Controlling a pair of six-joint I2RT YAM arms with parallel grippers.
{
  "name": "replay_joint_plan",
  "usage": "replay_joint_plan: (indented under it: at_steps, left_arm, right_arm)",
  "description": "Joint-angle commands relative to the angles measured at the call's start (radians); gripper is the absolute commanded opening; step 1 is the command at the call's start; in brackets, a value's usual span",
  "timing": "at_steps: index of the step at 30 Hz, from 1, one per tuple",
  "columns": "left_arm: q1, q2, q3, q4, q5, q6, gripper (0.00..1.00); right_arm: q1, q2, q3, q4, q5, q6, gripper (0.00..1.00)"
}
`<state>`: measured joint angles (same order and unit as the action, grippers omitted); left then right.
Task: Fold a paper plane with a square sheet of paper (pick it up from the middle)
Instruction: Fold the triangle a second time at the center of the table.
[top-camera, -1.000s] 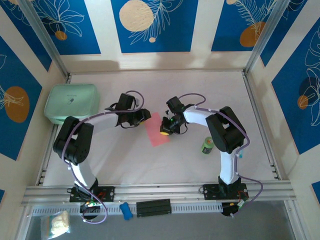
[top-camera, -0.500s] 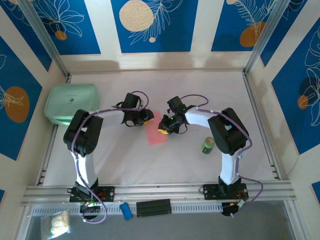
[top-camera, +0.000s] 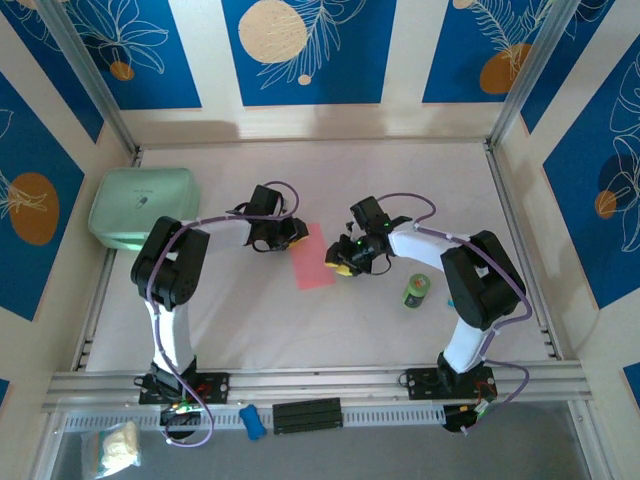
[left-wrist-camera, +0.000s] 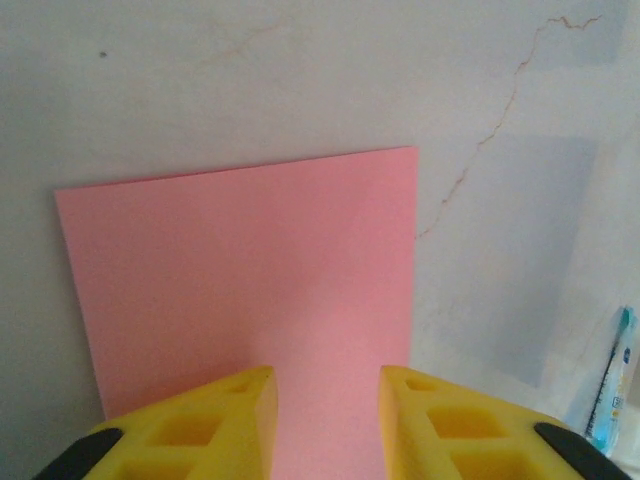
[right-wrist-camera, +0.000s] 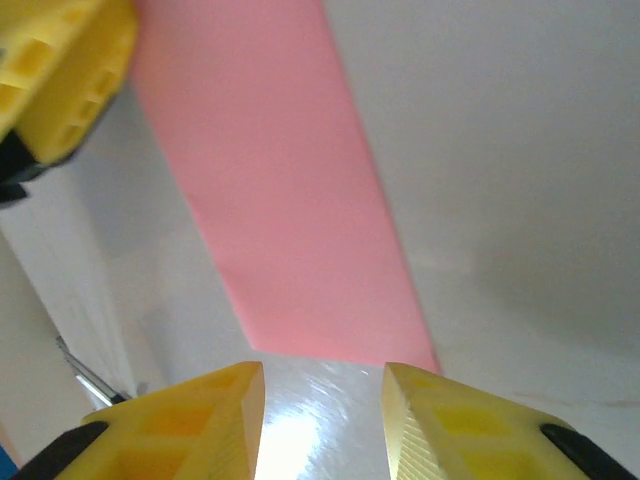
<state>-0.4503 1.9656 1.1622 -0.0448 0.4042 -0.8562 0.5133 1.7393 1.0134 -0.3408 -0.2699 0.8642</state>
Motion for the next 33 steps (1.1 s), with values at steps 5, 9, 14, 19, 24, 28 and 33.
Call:
replay_joint_plan:
  at_steps: [5, 9, 14, 19, 24, 28, 33]
  left_arm:
    - [-0.005, 0.044, -0.031, -0.031, -0.047, 0.008, 0.32]
    - [-0.004, 0.056, -0.046, -0.026, -0.045, 0.005, 0.31]
    - [-0.003, 0.055, -0.052, -0.028, -0.049, 0.006, 0.31]
    - [-0.005, 0.054, -0.050, -0.030, -0.051, 0.008, 0.31]
    - [-0.004, 0.055, -0.047, -0.032, -0.049, 0.010, 0.31]
    - [-0.003, 0.053, -0.047, -0.035, -0.050, 0.011, 0.30]
    - [-0.005, 0.055, -0.048, -0.034, -0.047, 0.011, 0.30]
  right_arm:
    - [-0.001, 0.032, -0.009, -0.056, -0.032, -0.009, 0.36]
    - [0.009, 0.056, 0.000, -0.070, -0.037, -0.017, 0.36]
    - [0.016, 0.077, 0.008, -0.070, -0.046, -0.024, 0.36]
    - [0.021, 0.090, 0.014, -0.070, -0.051, -0.031, 0.36]
    - [0.026, 0.108, 0.022, -0.076, -0.055, -0.028, 0.34]
    - [0.027, 0.109, 0.022, -0.063, -0.064, -0.028, 0.30]
    - [0.030, 0.112, 0.031, -0.065, -0.069, -0.032, 0.27]
